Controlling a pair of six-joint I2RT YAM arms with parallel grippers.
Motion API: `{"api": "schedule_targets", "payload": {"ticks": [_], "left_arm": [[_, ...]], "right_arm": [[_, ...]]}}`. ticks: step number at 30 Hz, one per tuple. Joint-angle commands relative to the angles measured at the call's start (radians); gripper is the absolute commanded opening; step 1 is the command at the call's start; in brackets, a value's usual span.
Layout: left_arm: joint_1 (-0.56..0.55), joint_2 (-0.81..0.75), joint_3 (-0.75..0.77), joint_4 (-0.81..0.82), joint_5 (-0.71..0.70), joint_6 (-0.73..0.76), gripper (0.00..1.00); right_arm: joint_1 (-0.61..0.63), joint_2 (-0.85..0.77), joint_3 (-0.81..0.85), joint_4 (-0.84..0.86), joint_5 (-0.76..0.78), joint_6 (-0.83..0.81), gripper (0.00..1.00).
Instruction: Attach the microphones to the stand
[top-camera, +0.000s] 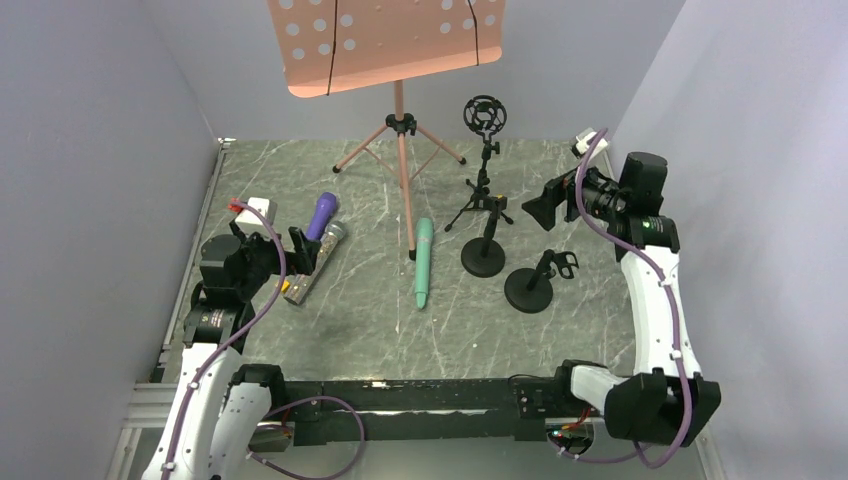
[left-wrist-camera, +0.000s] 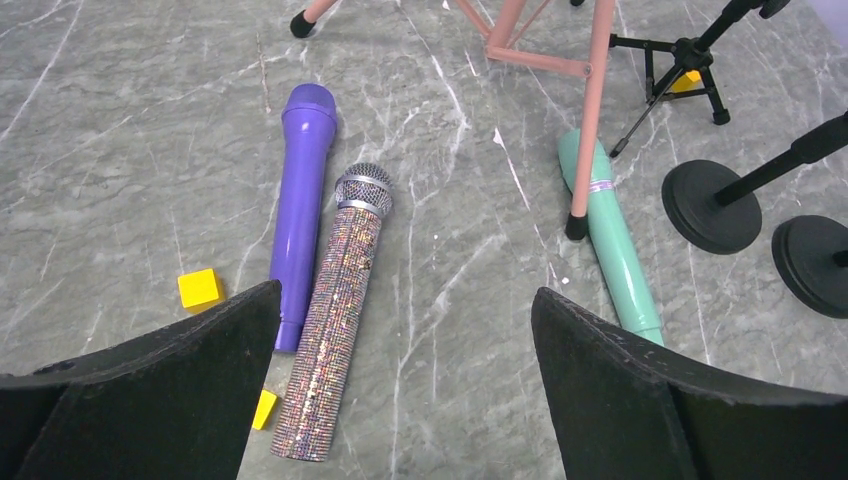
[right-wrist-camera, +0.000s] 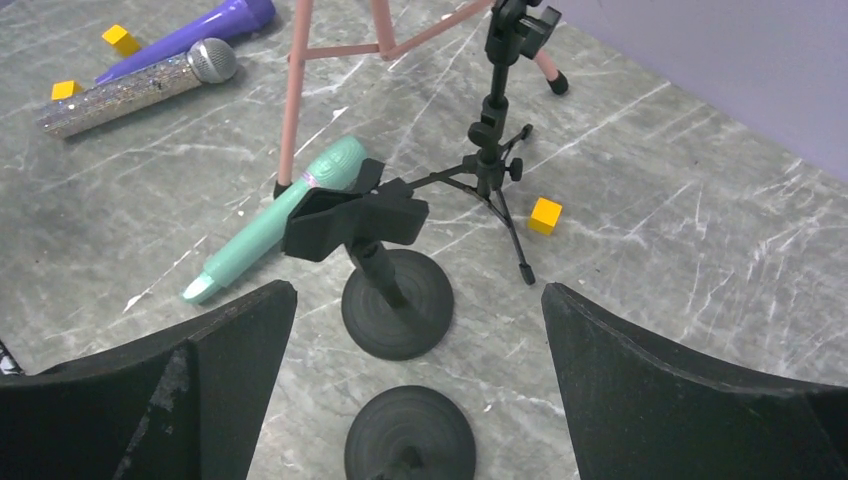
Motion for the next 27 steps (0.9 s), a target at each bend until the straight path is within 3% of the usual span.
{"api": "schedule_targets", "payload": {"ticks": [1, 5, 9, 16, 22, 27], "left_arm": [[0.003, 0.004, 0.038, 0.052, 0.043, 0.010, 0.99], [0.003, 0.007, 0.039, 0.050, 0.053, 0.008, 0.99], [0.001, 0.007, 0.040, 0.051, 0.060, 0.006, 0.99], [0.002, 0.023, 0.044, 0.050, 0.071, 0.000, 0.99], [0.001, 0.025, 0.046, 0.049, 0.071, 0.000, 0.99], [0.002, 0.031, 0.047, 0.047, 0.073, 0.000, 0.99]], "right_arm": [[0.036, 0.062, 0.091, -0.048, 0.026, -0.033, 1.00], [0.190, 0.099, 0.146, -0.132, 0.151, -0.067, 1.00], [0.216, 0.097, 0.143, -0.144, 0.212, -0.044, 0.95], [0.362, 0.086, 0.087, -0.074, 0.395, 0.148, 0.92], [0.418, 0.071, 0.047, 0.013, 0.617, 0.397, 0.92], [0.451, 0.105, 0.015, 0.050, 0.713, 0.466, 0.89]]}}
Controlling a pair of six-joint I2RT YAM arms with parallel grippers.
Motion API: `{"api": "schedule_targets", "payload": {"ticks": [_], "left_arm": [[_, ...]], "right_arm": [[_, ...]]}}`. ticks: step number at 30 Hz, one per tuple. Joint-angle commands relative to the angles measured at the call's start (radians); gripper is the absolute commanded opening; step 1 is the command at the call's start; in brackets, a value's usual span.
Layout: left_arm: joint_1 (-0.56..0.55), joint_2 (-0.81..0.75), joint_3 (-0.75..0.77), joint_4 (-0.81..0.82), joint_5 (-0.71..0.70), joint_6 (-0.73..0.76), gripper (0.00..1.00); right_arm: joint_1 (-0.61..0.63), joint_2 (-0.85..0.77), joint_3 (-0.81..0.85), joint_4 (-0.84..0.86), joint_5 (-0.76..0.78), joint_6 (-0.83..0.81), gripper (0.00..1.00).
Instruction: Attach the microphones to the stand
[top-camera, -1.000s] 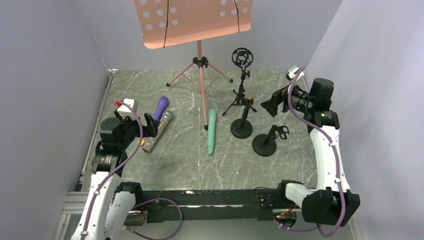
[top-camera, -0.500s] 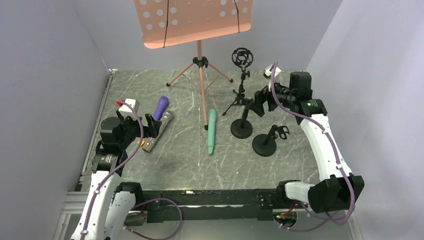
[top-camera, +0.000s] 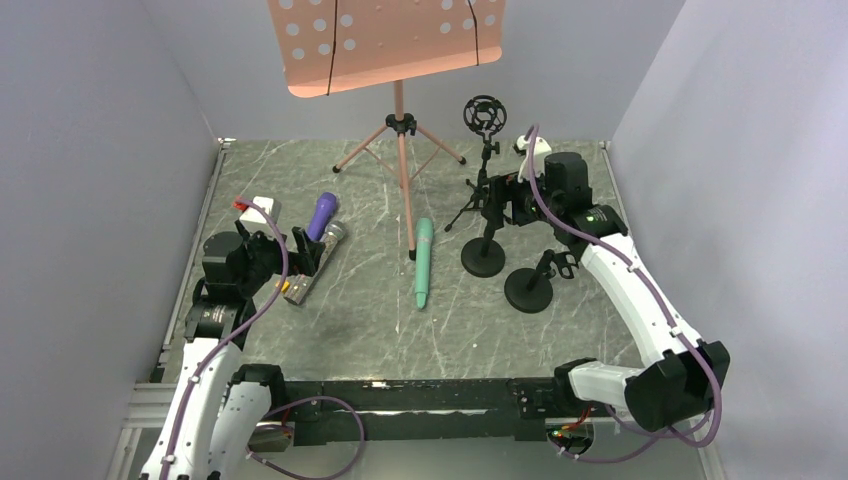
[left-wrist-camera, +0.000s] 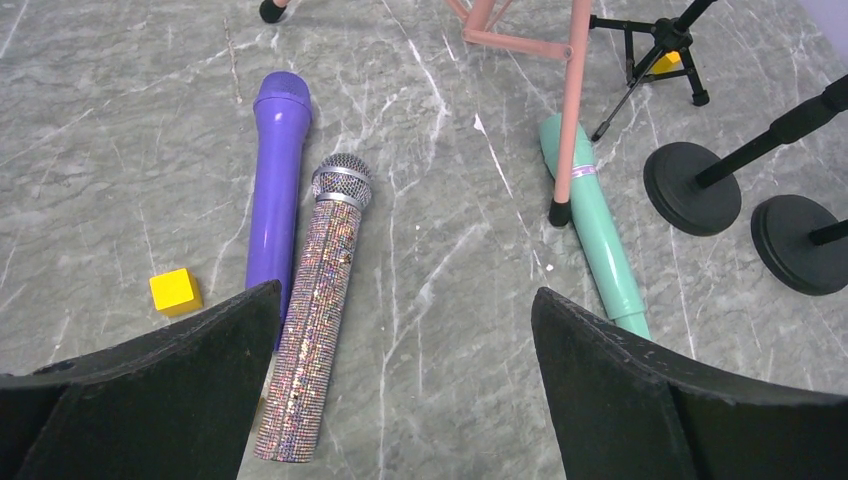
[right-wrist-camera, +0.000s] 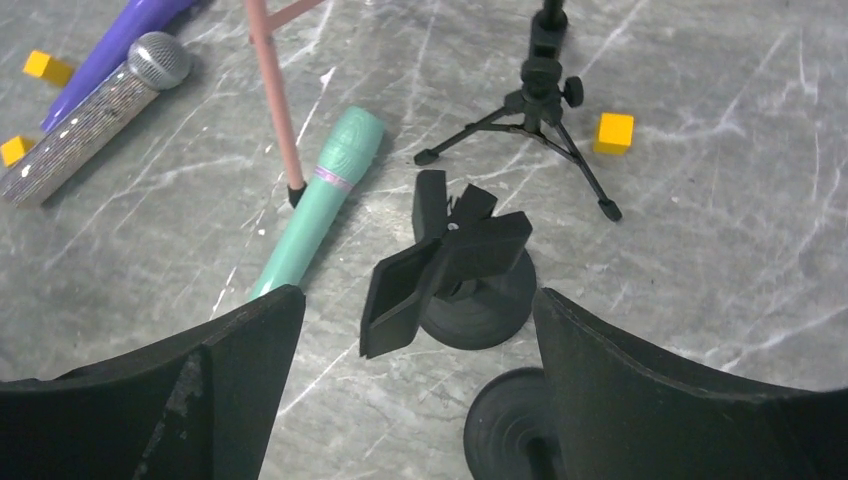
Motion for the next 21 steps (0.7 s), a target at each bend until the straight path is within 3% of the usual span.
{"api": "schedule_targets", "payload": {"ticks": [1, 10, 21], "left_arm": [[0.001, 0.004, 0.045, 0.045, 0.018, 0.001, 0.99], [0.001, 0.005, 0.045, 0.047, 0.018, 0.002, 0.99], [0.001, 0.005, 0.046, 0.045, 0.022, 0.002, 0.99]], "right_arm": [[0.027, 0.013, -0.020, 0.081, 0.145, 0.125, 0.87], [0.066, 0.012, -0.031, 0.096, 0.208, 0.095, 0.61], [0.073, -0.016, -0.039, 0.081, 0.241, 0.046, 0.46]]}}
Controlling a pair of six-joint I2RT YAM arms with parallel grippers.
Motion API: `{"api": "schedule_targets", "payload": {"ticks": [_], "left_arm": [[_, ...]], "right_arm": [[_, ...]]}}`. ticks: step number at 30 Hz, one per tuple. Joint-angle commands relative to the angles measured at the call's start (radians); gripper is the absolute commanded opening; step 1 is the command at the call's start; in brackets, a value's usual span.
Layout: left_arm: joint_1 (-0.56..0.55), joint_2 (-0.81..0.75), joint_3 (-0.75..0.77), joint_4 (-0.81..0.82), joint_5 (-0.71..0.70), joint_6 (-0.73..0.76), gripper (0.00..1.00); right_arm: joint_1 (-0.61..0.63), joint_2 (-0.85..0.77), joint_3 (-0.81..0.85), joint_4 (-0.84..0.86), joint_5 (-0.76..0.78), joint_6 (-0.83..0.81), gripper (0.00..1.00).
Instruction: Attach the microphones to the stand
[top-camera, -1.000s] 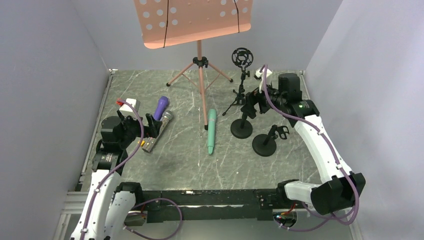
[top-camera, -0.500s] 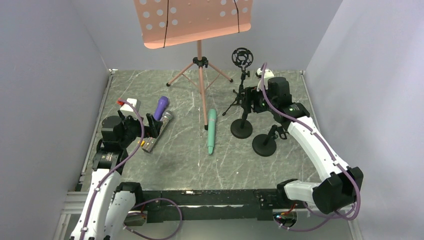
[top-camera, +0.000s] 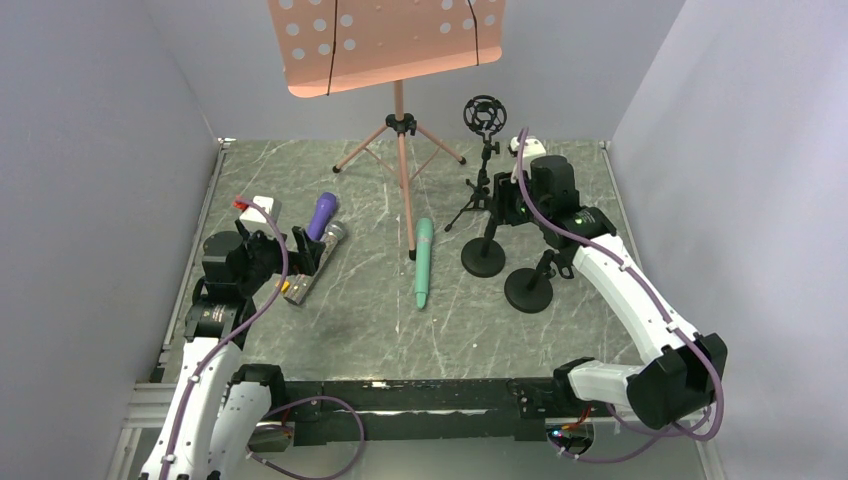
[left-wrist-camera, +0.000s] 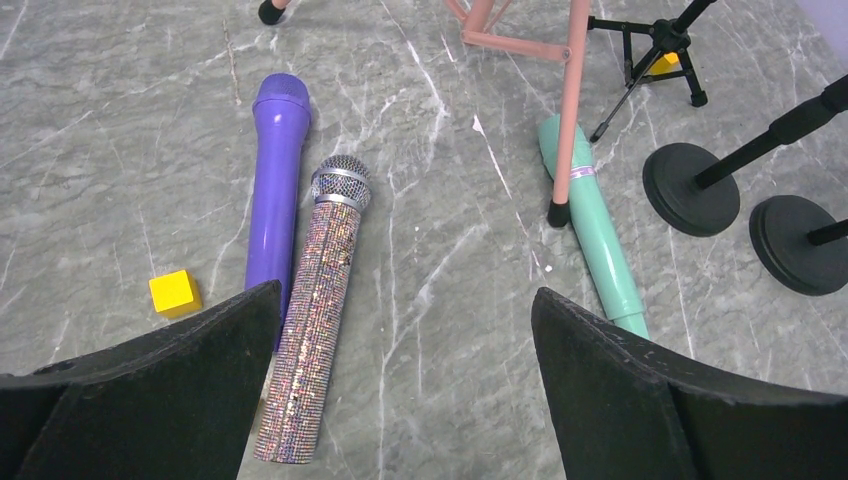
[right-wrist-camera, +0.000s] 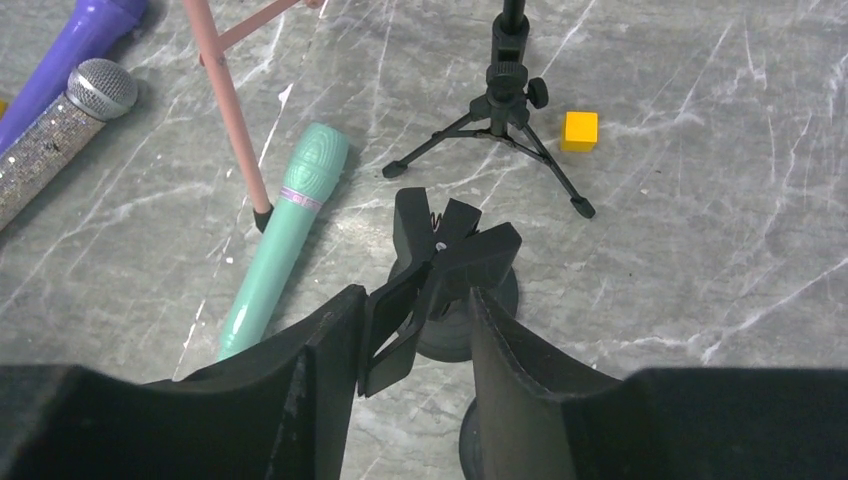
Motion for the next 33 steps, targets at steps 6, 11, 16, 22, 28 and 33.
{"api": "schedule_targets", "payload": {"ticks": [6, 11, 16, 22, 28, 33], "left_arm": [[0.002, 0.001, 0.040, 0.050, 0.034, 0.003, 0.99], [0.000, -0.009, 0.034, 0.071, 0.084, 0.004, 0.99], [-0.020, -0.013, 0.016, 0.119, 0.206, 0.004, 0.99], [-0.255, 0.050, -0.012, 0.247, 0.215, -0.088, 0.99], [-0.597, 0.253, -0.093, 0.692, 0.032, -0.111, 0.99], [-0.740, 0.583, 0.004, 0.942, -0.041, -0.031, 0.99]], "right_arm": [[0.005, -0.044, -0.009, 0.015, -0.030, -0.029, 0.40], [0.004, -0.049, -0.003, 0.003, -0.127, -0.005, 0.52], [-0.032, -0.075, 0.019, -0.011, -0.241, 0.005, 0.72], [-0.222, -0.146, 0.026, -0.038, -0.503, -0.067, 1.00], [-0.415, -0.214, -0.048, -0.056, -0.783, -0.318, 1.00], [-0.533, -0.214, -0.231, 0.142, -0.921, -0.291, 1.00]]}}
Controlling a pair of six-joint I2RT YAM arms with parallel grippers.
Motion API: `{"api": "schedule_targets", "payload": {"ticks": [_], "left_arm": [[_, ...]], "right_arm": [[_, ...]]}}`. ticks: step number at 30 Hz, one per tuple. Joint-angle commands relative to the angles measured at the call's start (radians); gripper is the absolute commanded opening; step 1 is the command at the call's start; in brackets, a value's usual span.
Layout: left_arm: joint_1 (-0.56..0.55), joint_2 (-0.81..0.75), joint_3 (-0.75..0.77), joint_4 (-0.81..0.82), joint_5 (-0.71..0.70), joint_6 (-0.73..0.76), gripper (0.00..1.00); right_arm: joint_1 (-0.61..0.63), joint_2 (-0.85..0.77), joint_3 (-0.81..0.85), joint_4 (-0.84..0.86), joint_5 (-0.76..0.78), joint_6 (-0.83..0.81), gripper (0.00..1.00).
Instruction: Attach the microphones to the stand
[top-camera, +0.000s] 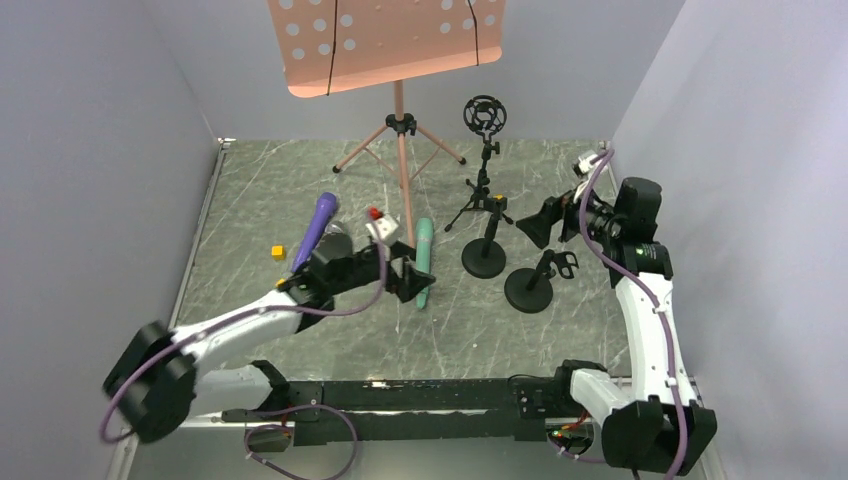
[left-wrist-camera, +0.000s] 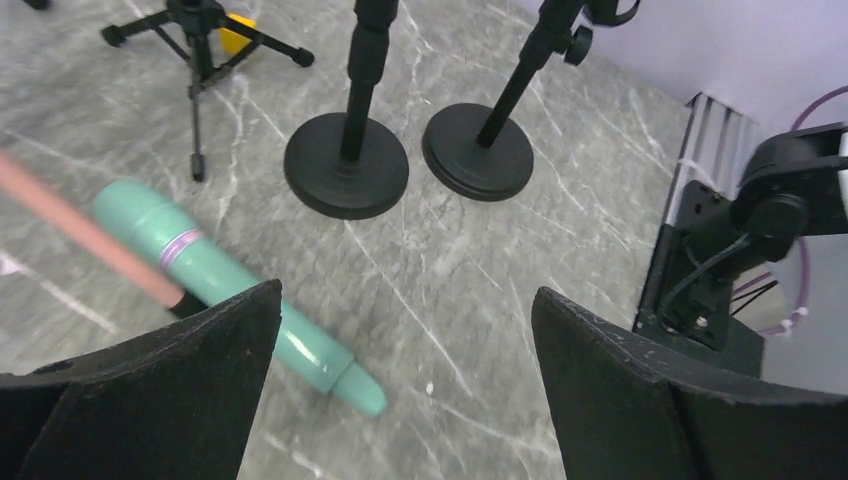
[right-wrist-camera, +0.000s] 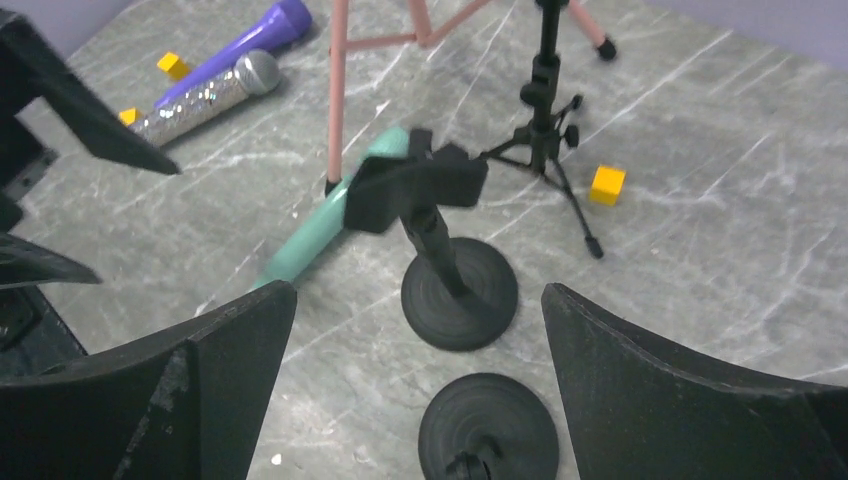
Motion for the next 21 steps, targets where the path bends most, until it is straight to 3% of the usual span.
{"api": "schedule_targets", "payload": {"ticks": [1, 5, 9, 21], "left_arm": [[-0.093, 0.241, 0.094, 0.361, -0.108, 0.075, 0.99], [-0.134, 0.480, 0.164, 0.608, -0.118, 0.122, 0.99], [-0.148, 0.686, 0.288, 0.724, -0.159, 0.100, 0.99], [-0.219, 0.904, 0.485, 0.686, -0.362, 0.158, 0.87]], "right_arm": [[-0.087, 0.026, -0.128, 0.138, -0.200, -0.055, 1.00], [-0.104, 0.008, -0.159, 0.141, -0.188, -0.044, 1.00], [-0.103, -0.013, -0.172, 0.141, -0.181, -0.032, 1.00], [-0.104, -0.012, -0.150, 0.115, -0.113, -0.026, 1.00]]}}
